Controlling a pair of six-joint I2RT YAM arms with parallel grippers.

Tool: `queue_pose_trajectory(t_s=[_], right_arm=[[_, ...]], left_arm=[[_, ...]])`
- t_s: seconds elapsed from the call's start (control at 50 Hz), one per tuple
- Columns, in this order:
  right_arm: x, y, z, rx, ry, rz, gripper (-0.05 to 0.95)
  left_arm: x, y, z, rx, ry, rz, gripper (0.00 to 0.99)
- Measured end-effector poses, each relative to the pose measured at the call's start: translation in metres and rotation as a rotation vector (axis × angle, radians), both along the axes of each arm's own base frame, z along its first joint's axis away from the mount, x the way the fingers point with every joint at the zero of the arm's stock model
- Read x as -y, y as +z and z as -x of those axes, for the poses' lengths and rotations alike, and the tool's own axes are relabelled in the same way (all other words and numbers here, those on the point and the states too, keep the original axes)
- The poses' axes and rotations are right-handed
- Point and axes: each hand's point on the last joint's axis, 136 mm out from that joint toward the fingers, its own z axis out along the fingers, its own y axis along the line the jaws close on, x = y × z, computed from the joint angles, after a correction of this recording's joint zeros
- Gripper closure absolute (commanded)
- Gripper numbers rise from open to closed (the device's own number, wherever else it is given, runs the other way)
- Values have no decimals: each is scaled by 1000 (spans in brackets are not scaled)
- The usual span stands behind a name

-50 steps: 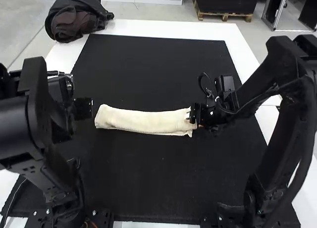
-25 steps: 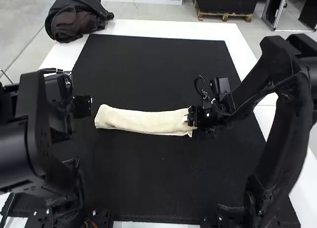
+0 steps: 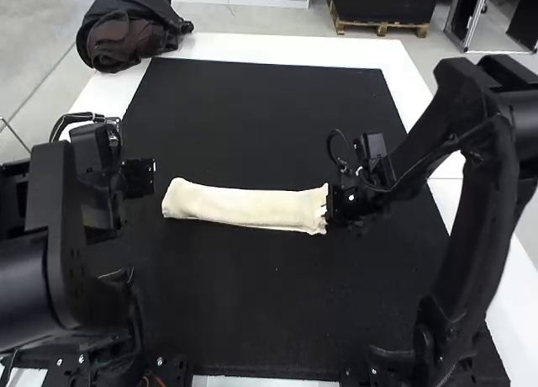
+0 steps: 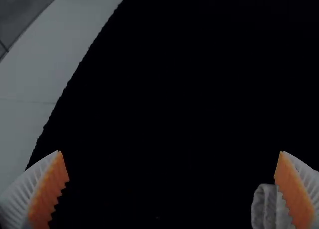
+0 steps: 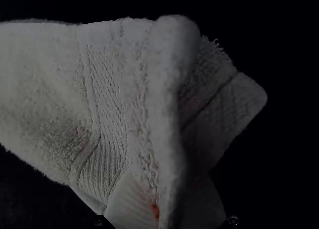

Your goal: Fold the towel.

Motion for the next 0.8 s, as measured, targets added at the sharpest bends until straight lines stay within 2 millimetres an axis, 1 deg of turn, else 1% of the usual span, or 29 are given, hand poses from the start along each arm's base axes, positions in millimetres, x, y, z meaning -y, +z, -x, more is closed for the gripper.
queue_pose_trajectory(t_s=[0.08, 0.18, 0.26, 0.34, 0.4, 0.52, 0.72, 0.8], right_arm=[[8, 14, -5, 28, -23, -10, 926], [11, 35, -11, 82, -36, -22, 926], [11, 43, -10, 92, -35, -27, 926], [8, 45, -8, 85, -27, -27, 926], [1, 46, -7, 84, -10, -29, 926], [-20, 56, -6, 102, 39, -43, 926], [-63, 78, -4, 137, 130, -78, 926], [-79, 82, -3, 141, 159, -90, 926]], left_arm=[[0, 0, 0, 0, 0, 0, 28], [0, 0, 0, 0, 1, 2, 28], [-1, 0, 0, 0, 5, 1, 30], [-2, 0, 0, -1, 9, -1, 30], [-2, 0, 1, -1, 12, -2, 30], [-3, 0, 1, -3, 20, -5, 30], [-4, -1, 1, -5, 26, -6, 30], [-4, -1, 1, -5, 26, -7, 30]])
